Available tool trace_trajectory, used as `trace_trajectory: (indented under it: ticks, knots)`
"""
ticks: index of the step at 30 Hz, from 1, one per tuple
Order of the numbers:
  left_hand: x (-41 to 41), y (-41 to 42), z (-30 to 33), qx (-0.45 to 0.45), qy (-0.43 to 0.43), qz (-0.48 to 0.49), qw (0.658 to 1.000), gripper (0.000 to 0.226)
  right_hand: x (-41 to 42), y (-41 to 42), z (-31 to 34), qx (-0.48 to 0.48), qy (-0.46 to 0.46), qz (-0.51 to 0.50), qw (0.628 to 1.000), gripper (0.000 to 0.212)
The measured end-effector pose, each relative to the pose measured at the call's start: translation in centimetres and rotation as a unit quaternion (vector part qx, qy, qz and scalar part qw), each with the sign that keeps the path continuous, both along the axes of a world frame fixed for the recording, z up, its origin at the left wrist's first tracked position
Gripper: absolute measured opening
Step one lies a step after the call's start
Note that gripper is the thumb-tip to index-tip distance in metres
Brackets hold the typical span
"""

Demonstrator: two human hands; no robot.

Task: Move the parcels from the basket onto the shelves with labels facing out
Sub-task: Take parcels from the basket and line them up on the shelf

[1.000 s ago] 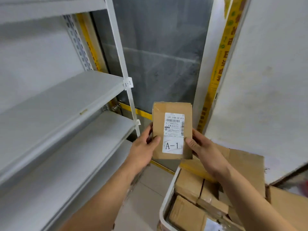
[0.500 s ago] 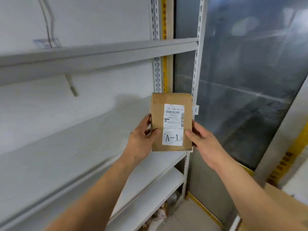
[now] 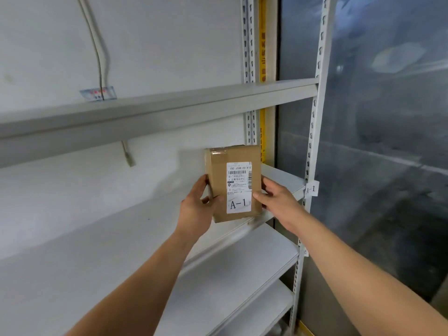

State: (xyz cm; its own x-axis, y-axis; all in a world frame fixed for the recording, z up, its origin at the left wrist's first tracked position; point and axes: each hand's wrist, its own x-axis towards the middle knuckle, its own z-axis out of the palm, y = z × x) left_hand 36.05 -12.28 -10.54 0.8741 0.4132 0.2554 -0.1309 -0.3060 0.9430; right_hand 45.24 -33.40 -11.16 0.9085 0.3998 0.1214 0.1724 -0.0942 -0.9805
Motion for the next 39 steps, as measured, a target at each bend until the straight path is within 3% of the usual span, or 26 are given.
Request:
trace_trajectory:
  ticks: [14,20,27,39]
  knots:
    - [18.9,-1.0,-3.8,0.035,0.01,0.072,0.997,0.07,21.4,1.5,-3.0,0.006,0.034,0.043,0.998,0.048]
    - [25.8,-1.5,-3.6,0.027,0.017,0.091,0.995,0.079,28.3,2.0,-2.8,0.008,0.032,0.045,0.998,0.055]
    - [30.7,-1.1,-3.7,-0.026,0.0,0.089,0.996,0.081,33.3,3.0,-3.5,0.008,0.023,0.036,0.999,0.052]
    - [35.5,-0.7,-3.8,-0.023,0.022,0.097,0.995,0.083,37.7,4.6,-3.6,-0.012,0.031,-0.021,0.999,0.047]
